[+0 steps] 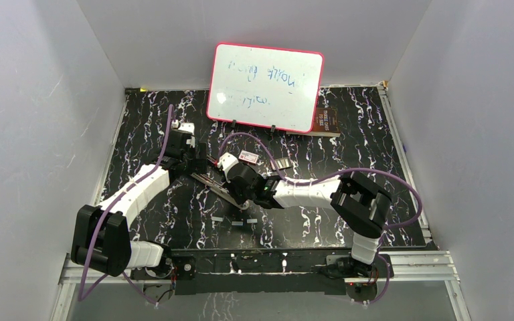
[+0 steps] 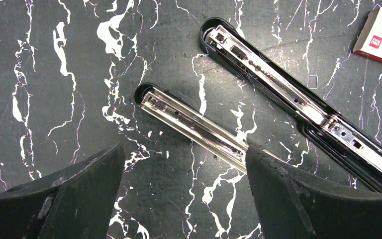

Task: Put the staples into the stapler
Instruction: Install the staple into the stapler.

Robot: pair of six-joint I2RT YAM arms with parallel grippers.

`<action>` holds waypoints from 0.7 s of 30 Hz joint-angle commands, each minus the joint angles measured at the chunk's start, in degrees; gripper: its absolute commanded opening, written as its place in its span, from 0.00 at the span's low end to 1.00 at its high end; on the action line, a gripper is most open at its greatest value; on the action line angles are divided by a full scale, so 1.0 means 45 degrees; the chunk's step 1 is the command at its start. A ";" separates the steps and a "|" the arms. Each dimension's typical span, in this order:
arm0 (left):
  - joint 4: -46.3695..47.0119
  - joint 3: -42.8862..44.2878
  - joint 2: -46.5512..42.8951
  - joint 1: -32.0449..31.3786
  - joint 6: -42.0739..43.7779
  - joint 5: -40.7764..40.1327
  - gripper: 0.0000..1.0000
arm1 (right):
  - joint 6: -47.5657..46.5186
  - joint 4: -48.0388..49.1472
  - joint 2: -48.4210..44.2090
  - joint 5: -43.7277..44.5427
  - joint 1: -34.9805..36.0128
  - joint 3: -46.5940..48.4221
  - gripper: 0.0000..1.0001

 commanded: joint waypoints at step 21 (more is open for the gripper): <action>-0.0003 -0.0145 -0.0289 -0.0082 0.0117 0.0078 0.90 | -0.0379 0.0284 -0.0537 0.0303 0.0035 0.0585 0.00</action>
